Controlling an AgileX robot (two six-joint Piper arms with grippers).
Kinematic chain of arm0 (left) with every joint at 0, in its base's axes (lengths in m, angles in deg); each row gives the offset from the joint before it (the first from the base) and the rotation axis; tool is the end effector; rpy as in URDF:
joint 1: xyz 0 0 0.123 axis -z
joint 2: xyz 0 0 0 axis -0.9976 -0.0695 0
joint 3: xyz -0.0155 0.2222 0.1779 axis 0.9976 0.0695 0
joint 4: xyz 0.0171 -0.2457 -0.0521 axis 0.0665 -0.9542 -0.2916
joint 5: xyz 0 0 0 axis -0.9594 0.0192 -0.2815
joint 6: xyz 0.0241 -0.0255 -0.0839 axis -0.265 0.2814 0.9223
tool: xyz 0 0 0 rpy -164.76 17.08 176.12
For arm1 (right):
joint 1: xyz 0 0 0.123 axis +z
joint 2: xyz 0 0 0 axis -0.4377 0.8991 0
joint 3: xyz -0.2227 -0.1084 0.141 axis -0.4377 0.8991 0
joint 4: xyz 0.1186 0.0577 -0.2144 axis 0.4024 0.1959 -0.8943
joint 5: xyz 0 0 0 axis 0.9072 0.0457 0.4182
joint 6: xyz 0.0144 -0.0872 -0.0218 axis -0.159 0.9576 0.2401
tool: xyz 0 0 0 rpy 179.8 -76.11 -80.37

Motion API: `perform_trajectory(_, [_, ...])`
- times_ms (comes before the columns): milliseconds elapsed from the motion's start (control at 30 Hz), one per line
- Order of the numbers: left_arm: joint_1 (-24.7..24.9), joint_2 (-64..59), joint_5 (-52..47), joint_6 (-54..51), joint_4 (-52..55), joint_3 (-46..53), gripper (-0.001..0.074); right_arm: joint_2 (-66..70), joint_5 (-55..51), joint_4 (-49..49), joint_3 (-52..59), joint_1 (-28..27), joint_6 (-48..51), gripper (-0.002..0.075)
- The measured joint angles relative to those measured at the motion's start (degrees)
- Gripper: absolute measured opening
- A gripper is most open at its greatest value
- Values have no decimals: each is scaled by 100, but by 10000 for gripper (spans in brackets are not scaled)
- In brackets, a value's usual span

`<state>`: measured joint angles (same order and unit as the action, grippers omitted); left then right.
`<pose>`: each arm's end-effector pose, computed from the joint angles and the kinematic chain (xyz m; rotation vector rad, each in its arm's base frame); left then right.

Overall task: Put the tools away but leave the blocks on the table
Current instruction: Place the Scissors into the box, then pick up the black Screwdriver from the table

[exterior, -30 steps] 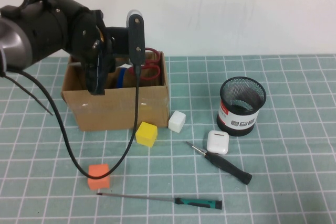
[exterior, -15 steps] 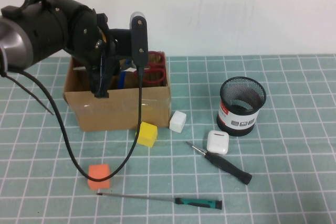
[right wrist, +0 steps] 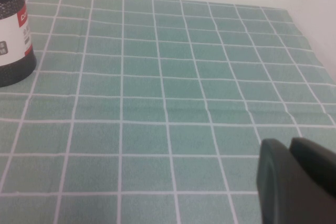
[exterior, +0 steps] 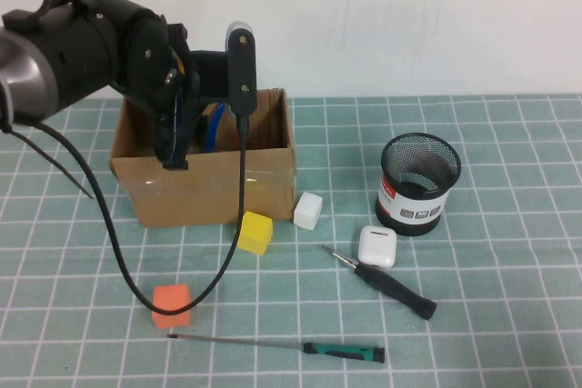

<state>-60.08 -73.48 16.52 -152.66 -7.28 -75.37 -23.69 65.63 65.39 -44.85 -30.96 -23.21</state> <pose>0.3709 -0.1694 0.2696 1.9284 1.7095 0.4594 0.0523 -0.0065 0.1748 0.0009 1.8175 -0.1544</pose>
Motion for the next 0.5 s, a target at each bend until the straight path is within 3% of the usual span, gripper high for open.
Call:
perform_trajectory(133, [0, 0, 0, 0, 0, 0, 272, 0, 0, 0, 0, 0, 0, -9])
perform_trajectory(333, [11, 357, -38, 96, 10, 0, 275, 0, 0, 0, 0, 0, 0, -9])
perform_trajectory(400, [49, 635, -104, 370, -40, 0, 237, 0, 0, 0, 0, 0, 0, -9])
perform_trajectory(500, [130, 1207, -132, 953, -249, 141, 95, 0, 0, 0, 0, 0, 0, -9])
